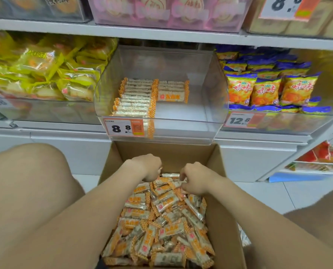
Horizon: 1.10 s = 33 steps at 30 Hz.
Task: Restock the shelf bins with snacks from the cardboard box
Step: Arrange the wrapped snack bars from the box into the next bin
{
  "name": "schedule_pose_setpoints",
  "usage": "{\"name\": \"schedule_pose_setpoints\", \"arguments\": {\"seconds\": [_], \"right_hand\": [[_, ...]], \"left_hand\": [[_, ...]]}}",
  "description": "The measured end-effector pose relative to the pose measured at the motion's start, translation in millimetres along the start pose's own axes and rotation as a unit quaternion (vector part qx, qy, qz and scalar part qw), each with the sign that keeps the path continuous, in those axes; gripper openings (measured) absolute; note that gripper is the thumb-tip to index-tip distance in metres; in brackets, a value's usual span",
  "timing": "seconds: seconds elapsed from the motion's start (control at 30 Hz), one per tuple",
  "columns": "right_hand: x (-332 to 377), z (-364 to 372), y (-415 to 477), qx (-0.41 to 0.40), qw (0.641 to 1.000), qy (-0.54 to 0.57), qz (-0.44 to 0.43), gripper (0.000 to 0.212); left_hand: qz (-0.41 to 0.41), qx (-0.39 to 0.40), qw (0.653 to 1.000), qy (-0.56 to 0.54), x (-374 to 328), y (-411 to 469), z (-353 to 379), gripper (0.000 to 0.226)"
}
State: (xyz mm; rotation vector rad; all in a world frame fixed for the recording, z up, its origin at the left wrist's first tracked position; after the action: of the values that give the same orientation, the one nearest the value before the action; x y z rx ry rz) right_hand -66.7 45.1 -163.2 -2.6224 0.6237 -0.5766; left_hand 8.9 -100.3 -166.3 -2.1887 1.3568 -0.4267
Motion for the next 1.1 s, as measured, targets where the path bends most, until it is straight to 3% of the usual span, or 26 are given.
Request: {"name": "schedule_pose_setpoints", "arguments": {"seconds": [0.1, 0.17, 0.27, 0.33, 0.43, 0.5, 0.6, 0.73, 0.93, 1.1], "right_hand": [[-36, 23, 6, -0.076, 0.98, 0.152, 0.105, 0.024], [-52, 54, 7, -0.088, 0.965, 0.185, 0.162, 0.024], [-59, 101, 17, -0.053, 0.974, 0.124, 0.183, 0.035], [-62, 118, 29, -0.039, 0.987, 0.034, 0.155, 0.06], [-71, 135, 39, -0.004, 0.991, -0.011, 0.135, 0.087], [-75, 140, 40, 0.015, 0.988, -0.042, 0.148, 0.094], [-71, 146, 45, 0.033, 0.985, -0.095, 0.139, 0.089], [-66, 151, 49, 0.012, 0.989, -0.06, 0.136, 0.073], [-69, 143, 45, -0.022, 0.981, 0.096, 0.166, 0.036], [-72, 99, 25, -0.113, 0.962, 0.147, 0.203, 0.048]], "left_hand": [[-0.037, -0.034, 0.998, -0.038, 7, 23, 14, 0.024], [-0.054, -0.036, 0.996, -0.057, 12, 36, 32, 0.03], [-0.065, 0.018, 0.992, -0.106, 19, 51, 76, 0.068], [-0.069, 0.053, 0.989, -0.118, 22, 54, 101, 0.09], [-0.068, 0.023, 0.993, -0.096, 26, 59, 120, 0.099], [-0.079, -0.041, 0.995, -0.05, 29, 61, 117, 0.094], [-0.098, -0.083, 0.992, 0.011, 34, 63, 113, 0.063], [-0.115, -0.065, 0.991, -0.037, 41, 67, 125, 0.062], [-0.138, -0.065, 0.985, -0.077, 45, 65, 131, 0.049], [-0.13, -0.05, 0.975, -0.175, 42, 53, 116, 0.023]]}}
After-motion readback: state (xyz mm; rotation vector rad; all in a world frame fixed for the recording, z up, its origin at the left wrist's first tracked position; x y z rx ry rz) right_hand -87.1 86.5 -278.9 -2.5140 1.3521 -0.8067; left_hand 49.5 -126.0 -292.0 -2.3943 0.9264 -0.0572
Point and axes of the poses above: each hand's wrist, its own y-axis towards the middle knuckle, its own z-axis out of the palm, x = y × z, the point moved 7 cm from there along y, towards the middle knuckle, and after that the axes turned 9 degrees about -z, right-handed, at the moved point
